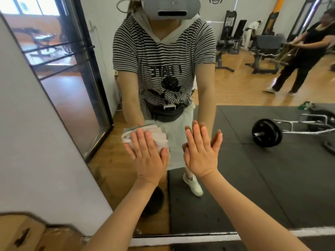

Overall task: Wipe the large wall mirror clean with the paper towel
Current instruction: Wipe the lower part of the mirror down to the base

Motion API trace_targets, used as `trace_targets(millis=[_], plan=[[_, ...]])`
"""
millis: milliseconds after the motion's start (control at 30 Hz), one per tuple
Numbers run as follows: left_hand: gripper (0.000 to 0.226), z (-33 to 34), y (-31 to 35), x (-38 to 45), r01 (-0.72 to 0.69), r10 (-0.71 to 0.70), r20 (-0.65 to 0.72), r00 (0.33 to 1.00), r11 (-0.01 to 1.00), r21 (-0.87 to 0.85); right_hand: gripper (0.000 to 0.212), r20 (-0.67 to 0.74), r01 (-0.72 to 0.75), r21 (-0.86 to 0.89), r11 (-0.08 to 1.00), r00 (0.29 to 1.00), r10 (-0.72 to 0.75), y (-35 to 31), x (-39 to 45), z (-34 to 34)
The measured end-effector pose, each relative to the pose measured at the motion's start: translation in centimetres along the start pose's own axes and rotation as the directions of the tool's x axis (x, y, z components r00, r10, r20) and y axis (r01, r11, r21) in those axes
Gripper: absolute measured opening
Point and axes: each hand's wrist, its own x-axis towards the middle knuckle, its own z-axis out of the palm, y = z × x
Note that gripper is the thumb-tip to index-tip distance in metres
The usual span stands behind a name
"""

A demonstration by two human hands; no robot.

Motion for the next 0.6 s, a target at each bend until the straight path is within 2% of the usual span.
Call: trace_targets(millis=[167, 267, 433, 533, 600], plan=[[0.062, -1.4, 0.9, 0.5, 0.062, -0.067, 0.099, 0.993, 0.997, 0.056, 0.058, 0.103, -0.016, 0.069, 0.997, 0.995, 0.009, 0.1, 0.4, -0.8], [0.061, -2.5, 1.2, 0.6, 0.081, -0.098, 0.180, 0.979, 0.991, 0.102, 0.070, 0.184, -0.027, 0.185, 0.982, 0.983, -0.008, 0.4, 0.7, -2.5], [0.062, -3.4, 2.5, 0.7, 0.149, -0.207, 0.255, 0.945, 0.962, 0.230, 0.067, 0.277, 0.130, 0.422, 0.897, 0.924, -0.264, 4.0, 0.1, -5.9], [0.066, -3.7, 3.7, 1.3, 0.202, -0.268, 0.273, 0.924, 0.947, 0.249, 0.066, 0.317, 0.089, 0.411, 0.907, 0.919, -0.234, 7.8, -0.7, -6.5], [0.070, -3.7, 4.2, 1.4, 0.163, -0.244, 0.296, 0.923, 0.948, 0.274, 0.065, 0.317, 0.079, 0.399, 0.914, 0.923, -0.219, 9.7, -0.9, -6.7]])
